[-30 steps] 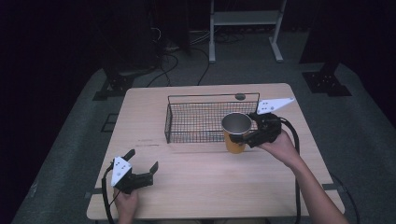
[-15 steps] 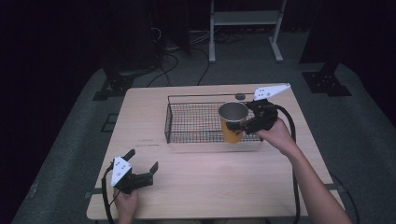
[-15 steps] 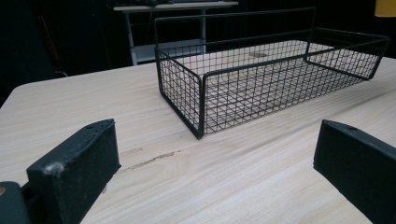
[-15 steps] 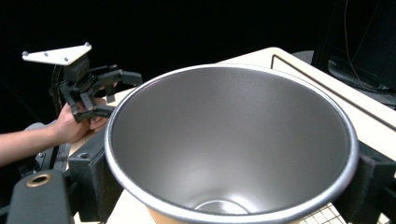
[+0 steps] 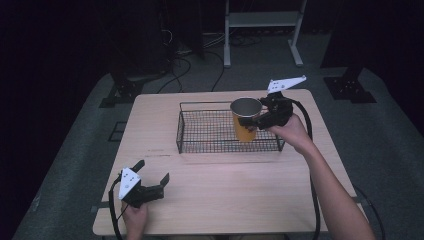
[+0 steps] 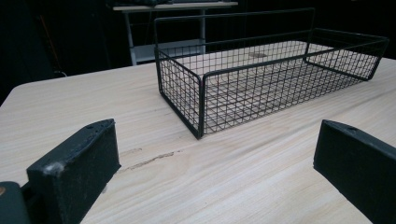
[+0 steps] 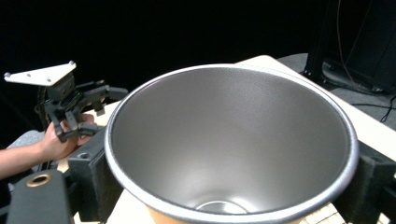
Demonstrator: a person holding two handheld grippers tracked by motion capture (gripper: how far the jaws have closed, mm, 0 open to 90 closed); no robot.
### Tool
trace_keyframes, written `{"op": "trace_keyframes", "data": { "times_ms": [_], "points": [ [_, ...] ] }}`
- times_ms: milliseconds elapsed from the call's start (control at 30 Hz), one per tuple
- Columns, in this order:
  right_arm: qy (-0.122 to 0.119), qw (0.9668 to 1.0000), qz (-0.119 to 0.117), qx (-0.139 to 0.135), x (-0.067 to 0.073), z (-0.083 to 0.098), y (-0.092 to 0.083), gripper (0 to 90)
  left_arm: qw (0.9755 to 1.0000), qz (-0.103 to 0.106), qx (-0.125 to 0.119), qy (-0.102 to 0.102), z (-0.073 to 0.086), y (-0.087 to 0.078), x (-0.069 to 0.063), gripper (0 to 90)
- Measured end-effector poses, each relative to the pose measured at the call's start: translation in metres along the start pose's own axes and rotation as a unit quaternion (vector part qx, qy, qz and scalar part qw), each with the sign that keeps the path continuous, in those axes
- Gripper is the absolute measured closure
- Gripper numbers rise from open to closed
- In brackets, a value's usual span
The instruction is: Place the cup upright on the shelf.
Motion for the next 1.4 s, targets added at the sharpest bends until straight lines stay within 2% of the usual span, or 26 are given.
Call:
{"op": "trace_keyframes", "data": {
  "times_ms": [400,567,633,767,1133,1400],
  "points": [
    [0.003,1.0,0.009,0.002,-0.013,-0.022,0.01,12.1,1.0,0.0,-0.001,-0.002,0.0,0.0,0.001,0.0],
    [0.004,0.9999,0.01,-0.01,-0.019,-0.039,0.016,12.1,1.0,0.0,-0.003,-0.003,0.0,0.0,0.001,0.0],
    [0.006,0.9999,0.009,-0.009,-0.019,-0.04,0.017,12.1,1.0,0.0,-0.002,-0.003,0.0,0.0,0.001,0.0],
    [0.006,0.9999,0.008,-0.008,-0.022,-0.047,0.026,12.1,1.0,0.0,-0.002,-0.002,0.0,0.0,0.001,0.0],
    [0.023,0.9997,-0.002,0.002,-0.037,-0.041,0.052,12.1,1.0,0.001,-0.004,-0.004,0.0,0.0,0.001,0.0],
    [0.042,0.9987,0.011,0.025,-0.059,-0.026,0.073,12.1,1.0,0.001,-0.005,-0.004,0.0,-0.001,0.001,0.0]
  ]
}}
Point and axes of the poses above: each handheld gripper's, and its own axes: y roughly forward along the jaws, z roughly out of its underside, x roughly to its left, the point moved 9 cm from there along y, roughly forward along the jaws, and after that the axes turned 13 degrees about y, right-handed, at the moved point
